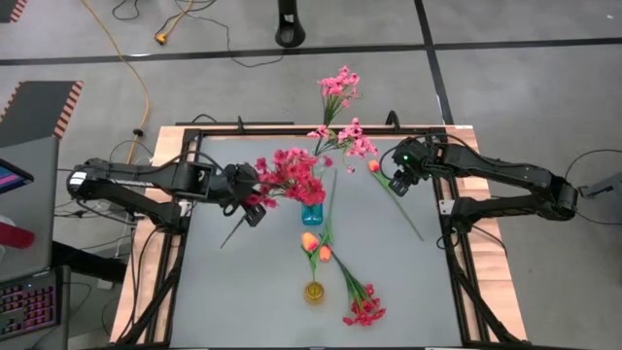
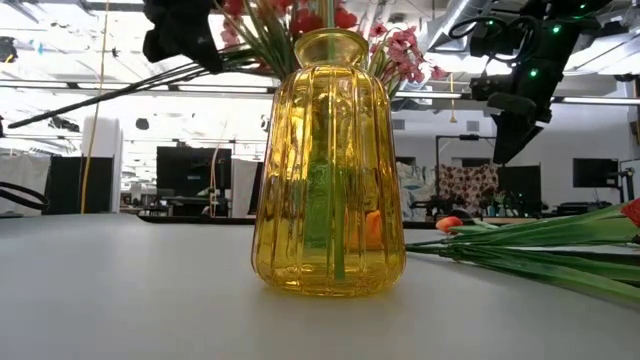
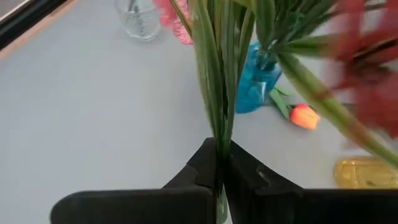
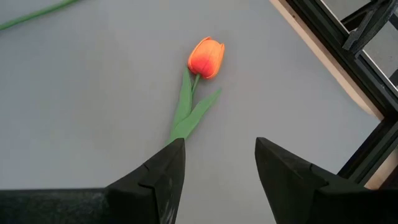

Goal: Sort flowers into vase by color
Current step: Put the pink flowers into the transparent vase

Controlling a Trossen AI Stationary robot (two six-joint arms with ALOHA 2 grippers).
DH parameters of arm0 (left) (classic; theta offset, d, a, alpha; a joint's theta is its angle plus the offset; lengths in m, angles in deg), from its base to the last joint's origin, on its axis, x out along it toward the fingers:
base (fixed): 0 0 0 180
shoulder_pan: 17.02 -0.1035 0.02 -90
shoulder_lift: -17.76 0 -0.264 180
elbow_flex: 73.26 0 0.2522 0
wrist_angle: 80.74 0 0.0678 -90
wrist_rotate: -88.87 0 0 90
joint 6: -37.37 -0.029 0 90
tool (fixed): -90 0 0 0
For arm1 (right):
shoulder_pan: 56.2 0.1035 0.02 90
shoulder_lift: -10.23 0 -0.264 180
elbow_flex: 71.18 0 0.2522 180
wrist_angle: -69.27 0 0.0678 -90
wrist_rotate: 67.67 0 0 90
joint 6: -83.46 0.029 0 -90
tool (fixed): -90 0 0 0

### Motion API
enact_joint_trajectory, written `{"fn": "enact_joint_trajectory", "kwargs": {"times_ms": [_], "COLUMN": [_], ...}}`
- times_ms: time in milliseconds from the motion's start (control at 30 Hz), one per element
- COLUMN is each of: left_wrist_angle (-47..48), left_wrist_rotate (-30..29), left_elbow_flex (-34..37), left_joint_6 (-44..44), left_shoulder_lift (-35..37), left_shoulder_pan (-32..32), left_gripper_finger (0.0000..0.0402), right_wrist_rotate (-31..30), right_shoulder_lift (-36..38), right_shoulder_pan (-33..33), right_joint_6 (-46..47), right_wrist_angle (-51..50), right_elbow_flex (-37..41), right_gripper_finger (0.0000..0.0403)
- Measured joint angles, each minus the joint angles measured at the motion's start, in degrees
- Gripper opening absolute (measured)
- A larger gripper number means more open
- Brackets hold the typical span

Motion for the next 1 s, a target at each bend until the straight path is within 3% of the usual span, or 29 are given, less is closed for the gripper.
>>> {"fn": "enact_joint_trajectory", "kwargs": {"times_ms": [233, 767, 1000], "left_wrist_angle": [4.5, 20.5, 28.1], "left_wrist_rotate": [-3.1, -6.4, -10.6], "left_elbow_flex": [0.0, 0.0, 0.0], "left_joint_6": [-2.3, 1.1, 5.9], "left_shoulder_lift": [-0.6, -1.9, -2.0], "left_shoulder_pan": [0.6, 0.8, 0.7], "left_gripper_finger": [0.0000, 0.0000, 0.0000], "right_wrist_rotate": [0.0, 0.0, 0.0], "right_shoulder_lift": [0.0, 0.0, 0.0], "right_shoulder_pan": [0.0, 0.0, 0.0], "right_joint_6": [0.0, 0.0, 0.0], "right_wrist_angle": [0.0, -0.1, -0.1], "right_elbow_flex": [0.0, 0.0, 0.0], "right_gripper_finger": [0.0221, 0.0221, 0.0221]}}
